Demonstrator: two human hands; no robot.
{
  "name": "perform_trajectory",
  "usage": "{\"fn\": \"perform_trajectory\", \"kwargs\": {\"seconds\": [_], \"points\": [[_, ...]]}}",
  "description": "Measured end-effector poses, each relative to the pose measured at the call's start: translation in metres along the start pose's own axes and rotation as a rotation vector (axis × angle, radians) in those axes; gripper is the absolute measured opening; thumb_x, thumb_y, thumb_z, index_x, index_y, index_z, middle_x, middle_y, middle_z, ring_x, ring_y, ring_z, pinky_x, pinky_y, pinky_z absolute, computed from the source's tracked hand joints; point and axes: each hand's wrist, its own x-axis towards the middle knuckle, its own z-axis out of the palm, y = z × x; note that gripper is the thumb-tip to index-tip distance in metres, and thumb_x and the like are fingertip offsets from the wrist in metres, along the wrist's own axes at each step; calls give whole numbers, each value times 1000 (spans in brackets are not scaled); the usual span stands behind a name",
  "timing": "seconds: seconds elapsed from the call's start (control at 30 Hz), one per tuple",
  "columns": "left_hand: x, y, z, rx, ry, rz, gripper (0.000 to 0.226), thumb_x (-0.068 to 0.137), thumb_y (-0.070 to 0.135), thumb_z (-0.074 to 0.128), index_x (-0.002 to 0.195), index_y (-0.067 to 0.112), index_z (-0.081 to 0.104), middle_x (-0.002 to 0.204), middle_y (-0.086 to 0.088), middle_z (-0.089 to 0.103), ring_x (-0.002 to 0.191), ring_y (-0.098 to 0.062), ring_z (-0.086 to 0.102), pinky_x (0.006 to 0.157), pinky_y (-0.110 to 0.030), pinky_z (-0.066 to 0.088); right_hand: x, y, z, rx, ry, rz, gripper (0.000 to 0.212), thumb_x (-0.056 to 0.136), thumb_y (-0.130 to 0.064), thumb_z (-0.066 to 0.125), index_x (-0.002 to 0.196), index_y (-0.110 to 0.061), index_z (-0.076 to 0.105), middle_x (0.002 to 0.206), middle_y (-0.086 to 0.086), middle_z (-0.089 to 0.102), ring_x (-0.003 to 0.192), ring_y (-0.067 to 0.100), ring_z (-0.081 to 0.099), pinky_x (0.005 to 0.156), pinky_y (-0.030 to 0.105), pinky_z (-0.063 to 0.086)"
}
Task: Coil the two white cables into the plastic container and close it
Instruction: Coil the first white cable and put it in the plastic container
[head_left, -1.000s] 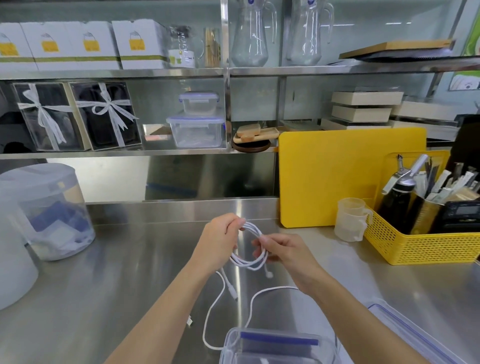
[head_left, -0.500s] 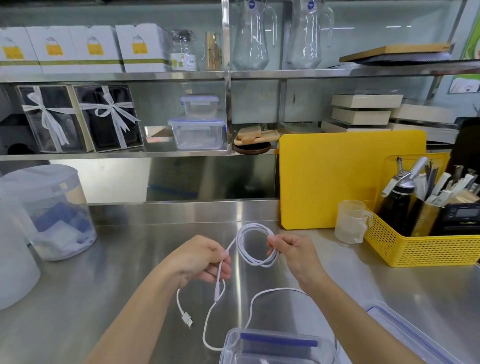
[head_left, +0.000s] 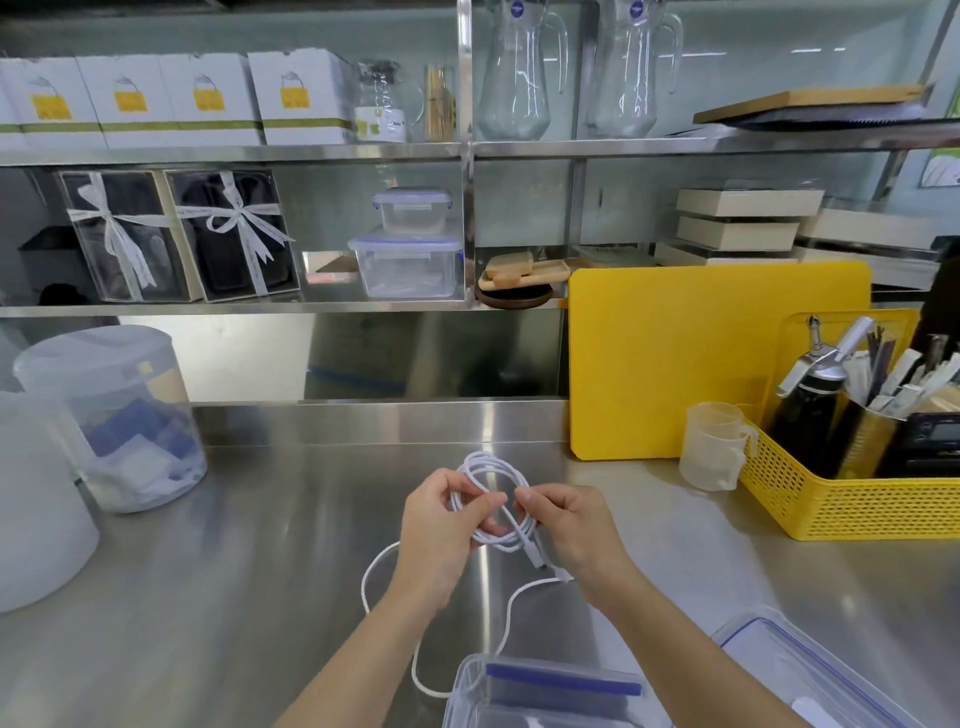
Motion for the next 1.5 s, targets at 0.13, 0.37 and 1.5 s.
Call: {"fn": "perform_trajectory", "kwargs": {"seconds": [0.13,0.37,1.5], "points": [[-3,-2,9,314,95,100,29,84,8,64,82,18,37,74,-4,55,50,-20,63,37,-25,48,-4,6,3,-113,-15,-65,29,88,-23,58,66,-12,71,61,17,59,59,18,48,59,32,41],[8,-20,5,316,172,-70,21,87,-4,38,101,11,33,76,-17,60,44,-24,56,47,-33,49,-10,17,10,-406,-71,-339,29,86,-36,55,62,-20,60,50,-14,43,51,4,37,59,32,33],[1,-26,-9,-298,54,-283,32,90,-15,41,88,17,39,122,-24,48,90,-20,64,93,-47,50,-9,34,-11,-191,-101,-121,14,84,0,59,87,-5,71,89,4,62,80,13,62,76,17,51]]}}
